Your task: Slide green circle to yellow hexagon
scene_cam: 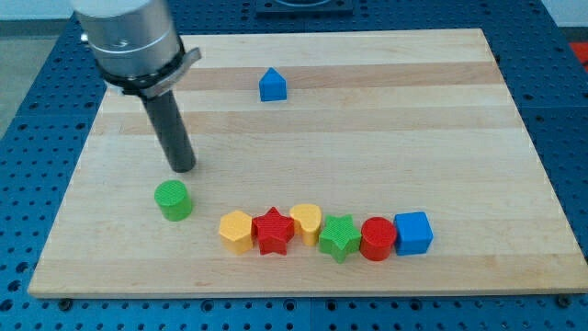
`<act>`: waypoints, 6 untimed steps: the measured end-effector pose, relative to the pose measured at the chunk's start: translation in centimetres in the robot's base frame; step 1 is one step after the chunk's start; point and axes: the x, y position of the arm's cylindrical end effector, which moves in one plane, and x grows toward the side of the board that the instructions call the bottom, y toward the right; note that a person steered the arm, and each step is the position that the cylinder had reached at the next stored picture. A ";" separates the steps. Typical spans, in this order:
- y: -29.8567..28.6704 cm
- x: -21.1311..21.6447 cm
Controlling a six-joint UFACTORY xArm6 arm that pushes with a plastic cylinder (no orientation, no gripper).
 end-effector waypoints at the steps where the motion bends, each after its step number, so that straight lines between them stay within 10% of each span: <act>1: -2.0 1.0; 6: 4.6 4.5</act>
